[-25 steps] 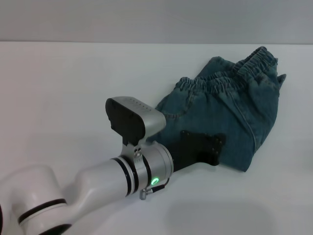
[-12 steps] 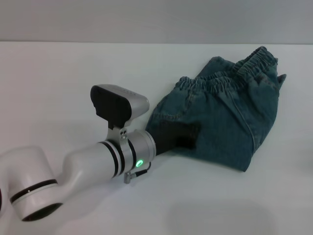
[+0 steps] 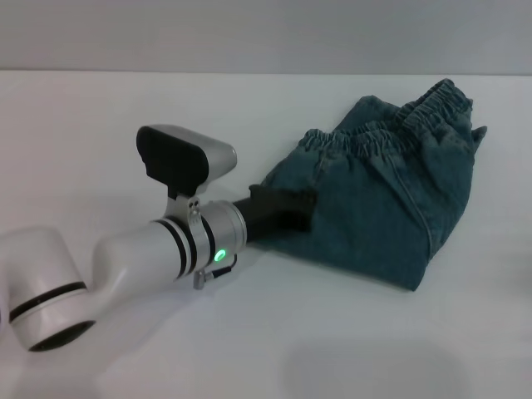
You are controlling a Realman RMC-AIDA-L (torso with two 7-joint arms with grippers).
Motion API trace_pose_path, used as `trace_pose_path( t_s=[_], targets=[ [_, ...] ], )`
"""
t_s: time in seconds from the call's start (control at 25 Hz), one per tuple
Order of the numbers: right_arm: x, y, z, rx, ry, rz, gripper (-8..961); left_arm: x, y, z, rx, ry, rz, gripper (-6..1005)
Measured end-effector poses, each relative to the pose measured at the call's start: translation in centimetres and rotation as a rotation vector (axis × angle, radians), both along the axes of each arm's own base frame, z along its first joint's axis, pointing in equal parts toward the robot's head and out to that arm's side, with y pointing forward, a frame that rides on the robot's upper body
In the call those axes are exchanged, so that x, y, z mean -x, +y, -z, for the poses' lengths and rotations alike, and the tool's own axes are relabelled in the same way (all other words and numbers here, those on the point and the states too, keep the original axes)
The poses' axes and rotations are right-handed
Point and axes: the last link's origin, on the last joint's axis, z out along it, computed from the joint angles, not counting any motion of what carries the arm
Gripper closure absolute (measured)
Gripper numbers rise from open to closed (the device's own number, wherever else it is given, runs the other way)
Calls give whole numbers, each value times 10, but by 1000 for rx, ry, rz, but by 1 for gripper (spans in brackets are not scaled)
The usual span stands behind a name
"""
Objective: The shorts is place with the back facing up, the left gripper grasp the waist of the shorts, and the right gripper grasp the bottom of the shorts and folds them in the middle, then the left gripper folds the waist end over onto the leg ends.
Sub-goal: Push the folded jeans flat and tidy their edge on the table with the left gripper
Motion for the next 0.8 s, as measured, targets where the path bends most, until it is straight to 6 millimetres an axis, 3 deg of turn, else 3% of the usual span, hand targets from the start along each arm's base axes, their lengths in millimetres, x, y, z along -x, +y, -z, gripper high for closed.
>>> trace_pose_path(
  t_s=[0.24,0.28,0.56,0.8],
  targets=[
    [1,1,0,3,11,-2,954,-11,2,-9,-31,-86,51,970],
    [1,2,0,3,10,-3,954,-21,-11,-11,-27,-186,103,969],
    [2,11,-1,12,0,-9,954,-35,-44,6,65,-246,133,966],
    [3,17,-1,23,-7,-11,955,-38,-52,13,122,-260,101,964]
  ],
)
